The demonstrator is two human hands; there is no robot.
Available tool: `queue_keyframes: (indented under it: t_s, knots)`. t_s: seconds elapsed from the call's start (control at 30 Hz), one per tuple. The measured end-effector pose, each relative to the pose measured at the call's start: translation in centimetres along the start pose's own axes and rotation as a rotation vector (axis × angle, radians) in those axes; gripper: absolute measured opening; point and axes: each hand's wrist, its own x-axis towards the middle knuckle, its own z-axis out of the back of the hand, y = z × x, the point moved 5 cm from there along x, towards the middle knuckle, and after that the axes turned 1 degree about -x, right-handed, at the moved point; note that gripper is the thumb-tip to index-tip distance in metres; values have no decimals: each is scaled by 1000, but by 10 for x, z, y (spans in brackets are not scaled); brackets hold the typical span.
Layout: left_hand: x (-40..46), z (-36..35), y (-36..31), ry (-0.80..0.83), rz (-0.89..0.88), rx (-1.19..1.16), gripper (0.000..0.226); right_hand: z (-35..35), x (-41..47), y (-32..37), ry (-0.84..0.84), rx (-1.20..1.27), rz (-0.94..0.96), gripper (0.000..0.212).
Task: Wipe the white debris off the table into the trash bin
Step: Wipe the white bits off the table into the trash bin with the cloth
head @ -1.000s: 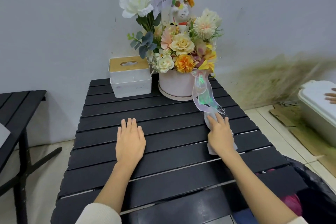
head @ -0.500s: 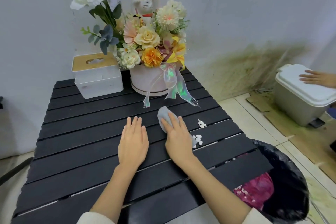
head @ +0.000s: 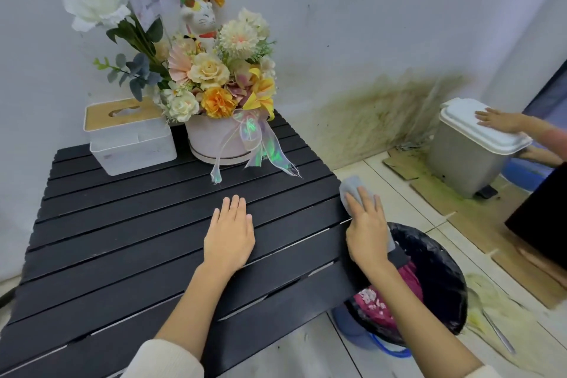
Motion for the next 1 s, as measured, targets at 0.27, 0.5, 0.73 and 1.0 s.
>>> queue_keyframes:
  t_s: [0.27, 0.5, 0.73, 1.0]
  knots:
    - [-16, -43, -59, -7, -79, 25, 62, -36, -30, 32, 156, -90, 237, 53]
    - [-13, -49, -59, -14, -71, 76, 66, -5, -7, -56, 48, -102, -71, 53]
    - [-12, -48, -60, -14, -64, 68, 67, 7, 8, -133, -70, 429, -336, 42]
    - [-9, -50, -59, -43, -57, 82, 66, -15, -5, -180, -56, 1507, -777, 42]
